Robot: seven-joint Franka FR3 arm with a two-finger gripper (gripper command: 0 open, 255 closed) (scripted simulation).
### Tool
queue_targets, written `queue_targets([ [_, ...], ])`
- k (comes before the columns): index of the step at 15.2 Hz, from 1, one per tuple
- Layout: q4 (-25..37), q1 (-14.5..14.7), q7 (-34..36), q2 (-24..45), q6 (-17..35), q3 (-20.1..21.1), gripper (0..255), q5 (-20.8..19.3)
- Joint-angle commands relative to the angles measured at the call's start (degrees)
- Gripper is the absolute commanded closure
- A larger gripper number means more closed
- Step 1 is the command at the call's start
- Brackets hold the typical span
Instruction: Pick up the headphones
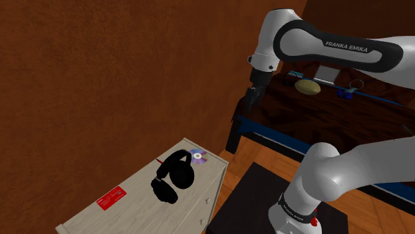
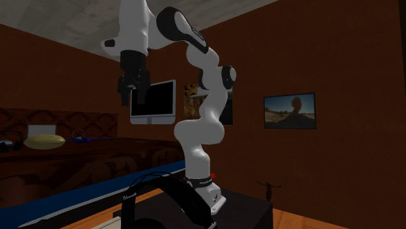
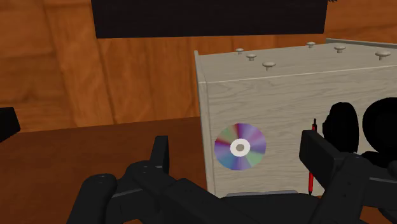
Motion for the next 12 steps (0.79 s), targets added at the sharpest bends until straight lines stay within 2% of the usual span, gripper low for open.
queue_targets([
  [1,0.0,0.0,0.0,0.0,0.0,0.0,0,0.0],
  [6,-3.1,-1.7,18.5,-0.9,1.7,8.9,0,6.4],
  [12,-2.6,-4.3,40.5,3.1,5.6,20.0,0,13.8],
])
